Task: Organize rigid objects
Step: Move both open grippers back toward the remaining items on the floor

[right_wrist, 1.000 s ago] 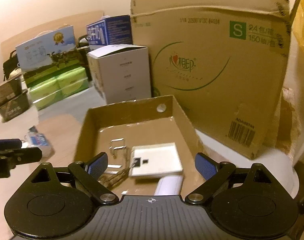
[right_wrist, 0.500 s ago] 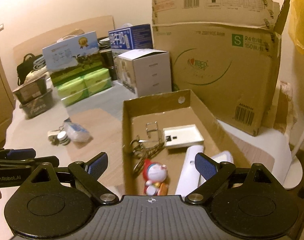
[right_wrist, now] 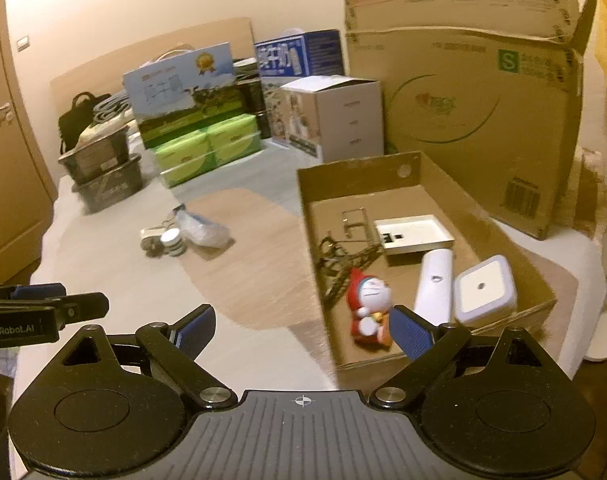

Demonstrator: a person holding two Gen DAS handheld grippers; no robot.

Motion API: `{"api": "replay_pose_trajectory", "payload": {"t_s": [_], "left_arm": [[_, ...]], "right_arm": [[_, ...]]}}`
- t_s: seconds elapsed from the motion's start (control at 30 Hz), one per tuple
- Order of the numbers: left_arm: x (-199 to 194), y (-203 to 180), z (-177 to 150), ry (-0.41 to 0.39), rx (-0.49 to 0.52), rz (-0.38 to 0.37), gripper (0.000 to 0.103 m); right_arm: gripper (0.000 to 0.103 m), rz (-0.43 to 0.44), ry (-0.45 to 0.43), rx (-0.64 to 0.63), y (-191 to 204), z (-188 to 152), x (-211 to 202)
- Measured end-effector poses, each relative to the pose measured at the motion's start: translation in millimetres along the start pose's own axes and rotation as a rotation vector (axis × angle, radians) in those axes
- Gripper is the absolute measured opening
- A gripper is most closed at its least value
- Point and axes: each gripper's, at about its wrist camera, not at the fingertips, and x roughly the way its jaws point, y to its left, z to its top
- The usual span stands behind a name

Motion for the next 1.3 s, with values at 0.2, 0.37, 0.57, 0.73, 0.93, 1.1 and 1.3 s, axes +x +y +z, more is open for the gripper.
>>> {"api": "replay_pose_trajectory", "payload": {"t_s": [0.2,0.37,0.57,0.73,0.93,1.1,1.3], "left_arm": [[-4.2,16.3,-3.0,-0.003,-0.022,0.023,0.072],[-6.0,24.8,-2.8,-0.006,-0.038,0.033,0.072],[-7.7,28.5,-5.6,-0.005,-0.046,0.034,0.072],[-6.1,32.3,-8.0,0.001,-0.050,0.038,0.072],[-0.9,41.6,-9.5,0.011,-0.056,0.045,0.072],[10.8,55.7,-6.8,0.023,-0.057,0.047,0.072],[31.7,75.4,2.1,0.038,-0.044,0.047,0.072]], "right_arm": [[0.093,0.034,0.008,-0.013,16.6,-1.7,6.2],[0.093,0.047,0.010,-0.026,26.8,-1.5,9.4],[0.093,0.051,0.011,-0.035,32.1,-2.2,10.6],[0.093,0.057,0.020,-0.035,34.1,-2.6,13.7],[0.093,0.063,0.035,-0.044,37.0,-2.3,22.3],[0.093,0.083,0.044,-0.069,42.9,3.2,37.1],[0.093,0.124,0.064,-0.083,49.2,14.3,67.7]]}}
